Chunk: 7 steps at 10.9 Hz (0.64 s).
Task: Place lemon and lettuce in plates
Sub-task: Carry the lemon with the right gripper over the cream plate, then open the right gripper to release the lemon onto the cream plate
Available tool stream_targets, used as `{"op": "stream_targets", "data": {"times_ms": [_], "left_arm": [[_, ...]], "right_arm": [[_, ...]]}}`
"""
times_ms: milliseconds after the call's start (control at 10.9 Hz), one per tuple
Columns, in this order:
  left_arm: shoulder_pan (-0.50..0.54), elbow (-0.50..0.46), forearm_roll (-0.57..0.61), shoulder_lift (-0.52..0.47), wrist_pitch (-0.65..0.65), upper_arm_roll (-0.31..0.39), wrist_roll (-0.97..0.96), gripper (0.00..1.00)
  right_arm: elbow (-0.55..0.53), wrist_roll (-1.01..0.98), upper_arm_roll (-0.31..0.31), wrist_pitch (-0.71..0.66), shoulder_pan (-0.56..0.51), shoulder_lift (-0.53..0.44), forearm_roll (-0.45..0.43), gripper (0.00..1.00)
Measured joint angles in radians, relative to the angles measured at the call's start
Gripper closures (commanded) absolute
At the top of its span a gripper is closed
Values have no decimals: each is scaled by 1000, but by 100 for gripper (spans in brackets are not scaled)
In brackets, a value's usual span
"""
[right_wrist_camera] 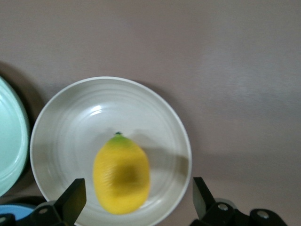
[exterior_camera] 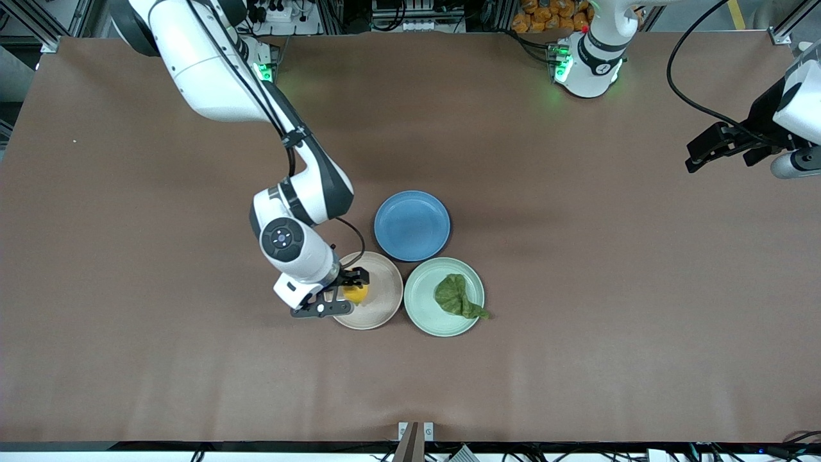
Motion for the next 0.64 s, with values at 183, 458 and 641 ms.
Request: {"op": "stream_targets", "data": {"times_ms": [183,458,641], "left_arm": [[0,0,0,0,2,0,0,0],[-1,0,0,0,3,-1,0,0],[-1,0,0,1,4,-1,0,0]], "right_arm": [[44,0,0,-88,-30,-2,0,0],[129,-24,1,-259,-86,-9,1,0],[157,-132,0,-356,-139,-31,1,0]]}}
